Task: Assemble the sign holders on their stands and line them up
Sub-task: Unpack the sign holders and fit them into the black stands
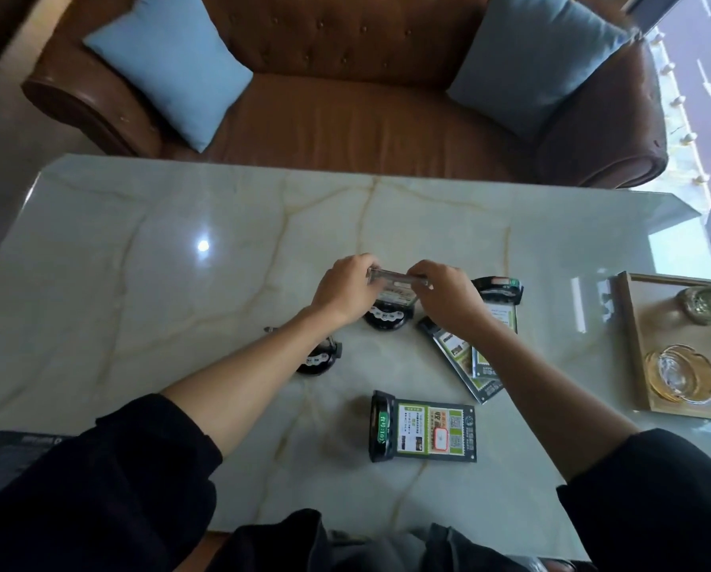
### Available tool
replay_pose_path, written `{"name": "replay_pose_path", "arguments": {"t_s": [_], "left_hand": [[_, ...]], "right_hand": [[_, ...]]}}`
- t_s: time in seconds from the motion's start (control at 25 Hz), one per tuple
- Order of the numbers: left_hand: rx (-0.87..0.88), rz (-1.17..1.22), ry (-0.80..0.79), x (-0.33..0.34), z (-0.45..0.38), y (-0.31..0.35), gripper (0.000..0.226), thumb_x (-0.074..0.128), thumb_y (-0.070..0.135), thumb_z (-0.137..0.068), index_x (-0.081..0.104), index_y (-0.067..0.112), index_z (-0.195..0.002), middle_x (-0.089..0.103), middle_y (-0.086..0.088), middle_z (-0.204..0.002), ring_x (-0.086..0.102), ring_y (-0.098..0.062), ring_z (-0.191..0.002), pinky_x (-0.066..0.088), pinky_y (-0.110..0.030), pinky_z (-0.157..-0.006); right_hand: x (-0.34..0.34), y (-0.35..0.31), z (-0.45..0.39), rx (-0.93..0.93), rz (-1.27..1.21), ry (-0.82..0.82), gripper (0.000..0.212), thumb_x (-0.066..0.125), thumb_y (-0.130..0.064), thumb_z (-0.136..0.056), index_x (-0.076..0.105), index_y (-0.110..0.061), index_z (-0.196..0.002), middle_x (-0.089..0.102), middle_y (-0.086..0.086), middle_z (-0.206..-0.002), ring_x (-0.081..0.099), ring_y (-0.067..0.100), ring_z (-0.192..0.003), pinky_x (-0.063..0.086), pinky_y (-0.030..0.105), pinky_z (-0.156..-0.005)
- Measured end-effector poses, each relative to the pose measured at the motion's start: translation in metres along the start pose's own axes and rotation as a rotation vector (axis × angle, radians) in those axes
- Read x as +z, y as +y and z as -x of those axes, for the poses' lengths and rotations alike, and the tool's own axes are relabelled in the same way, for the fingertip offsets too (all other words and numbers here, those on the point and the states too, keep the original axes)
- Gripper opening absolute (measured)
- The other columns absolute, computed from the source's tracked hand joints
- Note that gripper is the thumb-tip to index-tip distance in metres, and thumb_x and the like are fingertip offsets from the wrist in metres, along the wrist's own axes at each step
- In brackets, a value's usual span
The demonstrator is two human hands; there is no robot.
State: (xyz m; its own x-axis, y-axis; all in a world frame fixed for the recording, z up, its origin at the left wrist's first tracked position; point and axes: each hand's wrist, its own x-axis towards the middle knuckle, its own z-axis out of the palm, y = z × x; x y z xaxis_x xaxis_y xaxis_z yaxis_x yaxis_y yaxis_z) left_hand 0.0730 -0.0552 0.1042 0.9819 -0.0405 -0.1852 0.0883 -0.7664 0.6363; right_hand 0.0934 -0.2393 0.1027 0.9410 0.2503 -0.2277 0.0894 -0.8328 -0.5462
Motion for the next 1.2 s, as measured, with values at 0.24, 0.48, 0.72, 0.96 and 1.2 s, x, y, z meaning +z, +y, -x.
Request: {"name": "replay_pose_path", "arguments": {"t_s": [0.24, 0.48, 0.72, 0.96, 1.2], "left_hand": [[0.234, 0.02, 0.054, 0.009, -0.006, 0.042, 0.027, 0.062, 0.035, -0.091, 0.066, 0.018, -0.113, 0.066, 0.001, -0.116, 0.062, -0.014, -0.104, 0.052, -0.031, -0.09], [0.164, 0.021, -0.019, 0.07, -0.006, 0.089, 0.023, 0.065, 0.035, -0.088, 0.068, 0.022, -0.106, 0.069, 0.004, -0.111, 0.064, -0.016, -0.103, 0.043, -0.038, -0.097], [0.299, -0.226, 0.118, 0.108, -0.012, 0.106, 0.026, 0.066, 0.028, -0.086, 0.069, 0.016, -0.109, 0.064, -0.003, -0.111, 0.06, -0.02, -0.102, 0.041, -0.042, -0.1], [-0.279, 0.155, -0.306, 0.179, -0.009, 0.126, 0.023, 0.069, 0.028, -0.086, 0.066, 0.018, -0.107, 0.068, 0.001, -0.106, 0.065, -0.014, -0.091, 0.054, -0.029, -0.078], [-0.566, 0.325, -0.406, 0.222, 0.002, 0.115, 0.006, 0.069, 0.016, -0.088, 0.066, 0.021, -0.091, 0.073, -0.005, -0.108, 0.065, -0.014, -0.087, 0.049, -0.02, -0.066]], "right_hand": [[-0.014, 0.043, 0.023, 0.239, -0.273, 0.121, 0.03, 0.063, -0.025, -0.088, 0.067, -0.017, -0.117, 0.073, 0.005, -0.109, 0.067, 0.021, -0.099, 0.05, 0.031, -0.086], [-0.029, 0.123, 0.054, 0.555, -0.591, 0.222, 0.027, 0.068, -0.017, -0.086, 0.06, -0.015, -0.112, 0.071, 0.012, -0.107, 0.07, 0.027, -0.087, 0.058, 0.043, -0.076], [-0.013, 0.189, 0.078, 0.707, -0.602, 0.141, 0.049, 0.07, -0.022, -0.088, 0.051, -0.008, -0.132, 0.06, 0.013, -0.121, 0.061, 0.011, -0.082, 0.043, 0.017, -0.056], [0.003, 0.214, 0.075, 0.778, -0.521, 0.012, 0.056, 0.071, -0.027, -0.084, 0.05, -0.005, -0.132, 0.06, 0.015, -0.123, 0.062, 0.024, -0.098, 0.052, 0.033, -0.071], [0.02, 0.223, 0.079, 0.815, -0.588, -0.097, 0.025, 0.069, -0.022, -0.079, 0.061, -0.004, -0.096, 0.066, 0.009, -0.085, 0.057, 0.016, -0.064, 0.043, 0.029, -0.052]]}}
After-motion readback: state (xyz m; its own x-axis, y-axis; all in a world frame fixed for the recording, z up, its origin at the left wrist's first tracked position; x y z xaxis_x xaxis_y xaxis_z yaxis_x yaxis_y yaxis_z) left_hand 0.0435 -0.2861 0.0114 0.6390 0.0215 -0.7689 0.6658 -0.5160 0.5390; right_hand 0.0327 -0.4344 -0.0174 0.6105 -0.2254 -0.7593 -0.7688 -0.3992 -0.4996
